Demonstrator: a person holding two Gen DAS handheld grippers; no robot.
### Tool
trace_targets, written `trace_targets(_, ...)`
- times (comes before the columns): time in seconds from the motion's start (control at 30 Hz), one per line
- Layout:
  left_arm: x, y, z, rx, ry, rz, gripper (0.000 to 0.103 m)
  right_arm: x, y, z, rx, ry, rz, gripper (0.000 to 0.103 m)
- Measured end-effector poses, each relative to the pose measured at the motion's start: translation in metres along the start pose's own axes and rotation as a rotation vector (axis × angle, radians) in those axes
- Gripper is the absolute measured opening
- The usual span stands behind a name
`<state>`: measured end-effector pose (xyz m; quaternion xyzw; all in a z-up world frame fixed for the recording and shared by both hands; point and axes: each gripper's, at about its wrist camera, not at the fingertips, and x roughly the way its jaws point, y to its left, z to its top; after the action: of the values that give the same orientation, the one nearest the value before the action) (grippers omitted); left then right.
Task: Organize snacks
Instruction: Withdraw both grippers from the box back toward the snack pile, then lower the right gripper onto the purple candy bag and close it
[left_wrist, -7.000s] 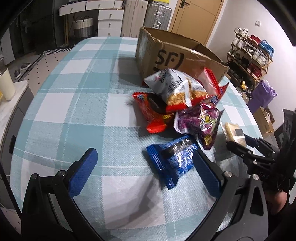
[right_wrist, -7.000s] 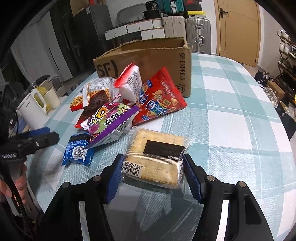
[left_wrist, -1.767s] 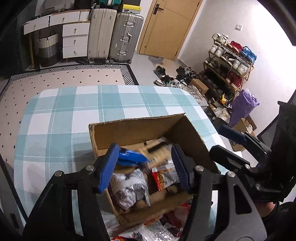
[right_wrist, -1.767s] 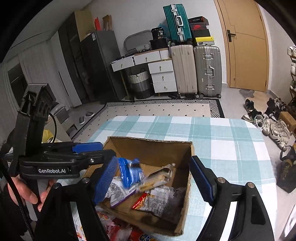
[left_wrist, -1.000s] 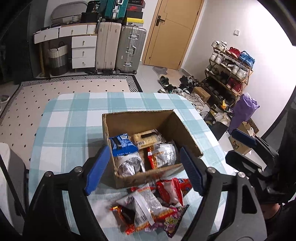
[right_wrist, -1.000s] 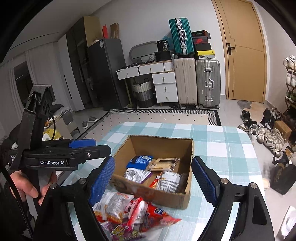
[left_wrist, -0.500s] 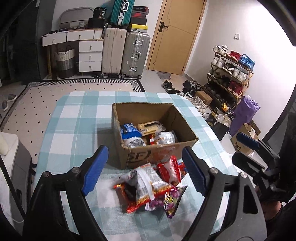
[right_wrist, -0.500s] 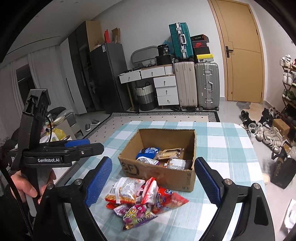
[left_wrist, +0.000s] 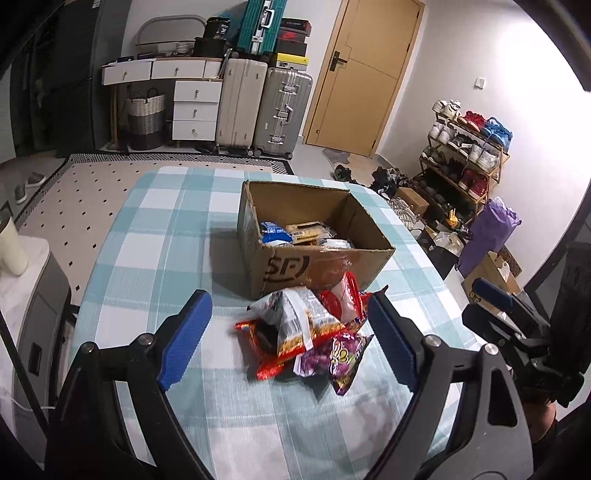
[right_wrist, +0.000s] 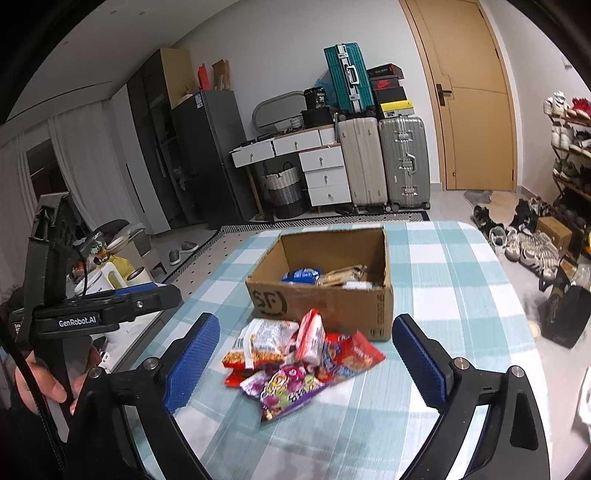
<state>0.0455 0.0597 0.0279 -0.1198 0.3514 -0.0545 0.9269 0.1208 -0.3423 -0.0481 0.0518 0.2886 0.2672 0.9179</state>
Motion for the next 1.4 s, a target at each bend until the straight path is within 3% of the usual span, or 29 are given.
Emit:
trace_targets(0.27,-0.001,0.010,-0.019,-0.027,0.000,0.047,0.099,0.001,0.001,-0.027,0.027,0.041,0.002,0.097)
trace_targets(0.57,0.010,0.026,-0.041,-0.061,0.025,0.057,0.101,0.019,-0.001,-0.054,0.059,0.103,0.014,0.097)
trace_targets(0.9,0.039,0.050,-0.060,-0.099,0.077,0.081,0.102,0.071,-0.009,-0.080,0.128,0.218,0.050,0.097)
trace_targets(1.4,0.071,0.082,-0.071,-0.137,0.130,0.097,0.102,0.145,-0.012,-0.090,0.221,0.325,0.140,0.096)
